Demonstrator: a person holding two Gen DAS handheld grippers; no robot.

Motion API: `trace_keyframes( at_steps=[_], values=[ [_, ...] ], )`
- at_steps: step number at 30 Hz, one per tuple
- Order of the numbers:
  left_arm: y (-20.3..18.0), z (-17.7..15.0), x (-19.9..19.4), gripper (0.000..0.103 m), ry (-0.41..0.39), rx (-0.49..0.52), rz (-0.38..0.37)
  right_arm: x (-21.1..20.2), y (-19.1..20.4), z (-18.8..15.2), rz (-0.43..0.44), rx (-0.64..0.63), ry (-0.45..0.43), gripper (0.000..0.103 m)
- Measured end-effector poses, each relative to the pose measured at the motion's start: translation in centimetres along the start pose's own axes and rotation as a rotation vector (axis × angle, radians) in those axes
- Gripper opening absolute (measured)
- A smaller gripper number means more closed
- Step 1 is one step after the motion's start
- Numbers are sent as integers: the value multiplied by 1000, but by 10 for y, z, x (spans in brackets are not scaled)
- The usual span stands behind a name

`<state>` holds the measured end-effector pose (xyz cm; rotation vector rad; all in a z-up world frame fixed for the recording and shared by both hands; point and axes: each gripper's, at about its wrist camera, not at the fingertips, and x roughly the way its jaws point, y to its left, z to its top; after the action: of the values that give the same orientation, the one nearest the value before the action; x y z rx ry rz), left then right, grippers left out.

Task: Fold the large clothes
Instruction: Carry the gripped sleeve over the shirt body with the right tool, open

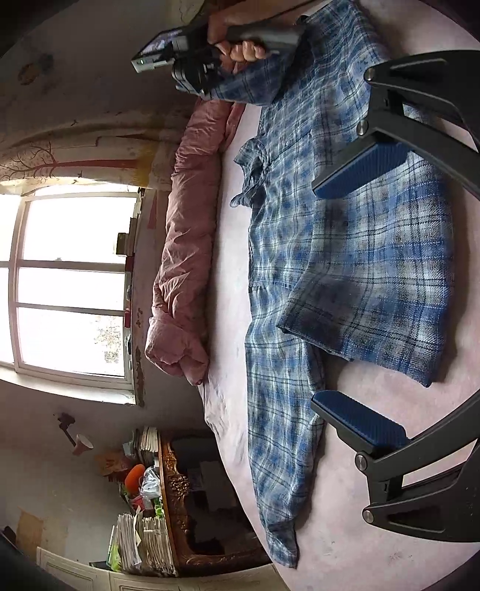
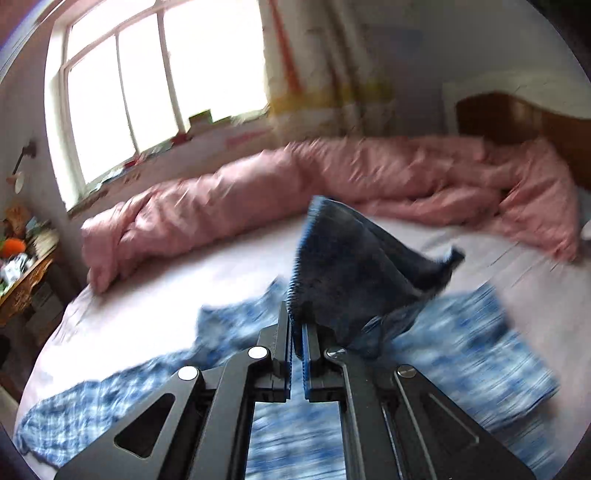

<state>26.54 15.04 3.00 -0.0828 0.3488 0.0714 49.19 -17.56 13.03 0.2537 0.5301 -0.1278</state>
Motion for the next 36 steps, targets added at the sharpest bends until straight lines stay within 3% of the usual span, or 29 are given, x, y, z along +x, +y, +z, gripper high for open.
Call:
trace_keyframes(
  at_steps=[3, 9, 15, 21, 25, 26, 28, 29, 30, 34, 36],
  values=[
    [0, 2, -7, 103, -26, 7, 2, 12, 32, -35, 16, -49, 37, 5],
    [3, 3, -2, 103, 1, -7, 13, 28, 70, -77, 79, -109, 84, 5],
    [5, 3, 0, 103, 6, -12, 25, 31, 78, -104, 118, -204, 91, 5],
    [3, 3, -1, 103, 1, -7, 27, 43, 76, -120, 278, -176, 242, 6],
    [1, 2, -1, 103, 2, 8, 32, 45, 68, -121, 349, -158, 297, 9],
    [0, 2, -2, 103, 0, 12, 33, 44, 68, -122, 366, -160, 302, 15],
    [-1, 1, -3, 103, -2, 17, 34, 43, 66, -121, 414, -161, 318, 42],
    [-1, 1, -3, 103, -1, 17, 34, 43, 65, -121, 442, -158, 332, 63],
    [-1, 1, -3, 103, 0, 16, 34, 42, 66, -121, 460, -166, 337, 68],
    [1, 2, -1, 103, 3, 7, 34, 31, 76, -120, 436, -218, 285, 68],
    [1, 2, -2, 103, 2, 6, 35, 23, 75, -116, 477, -199, 242, 68]
  ],
)
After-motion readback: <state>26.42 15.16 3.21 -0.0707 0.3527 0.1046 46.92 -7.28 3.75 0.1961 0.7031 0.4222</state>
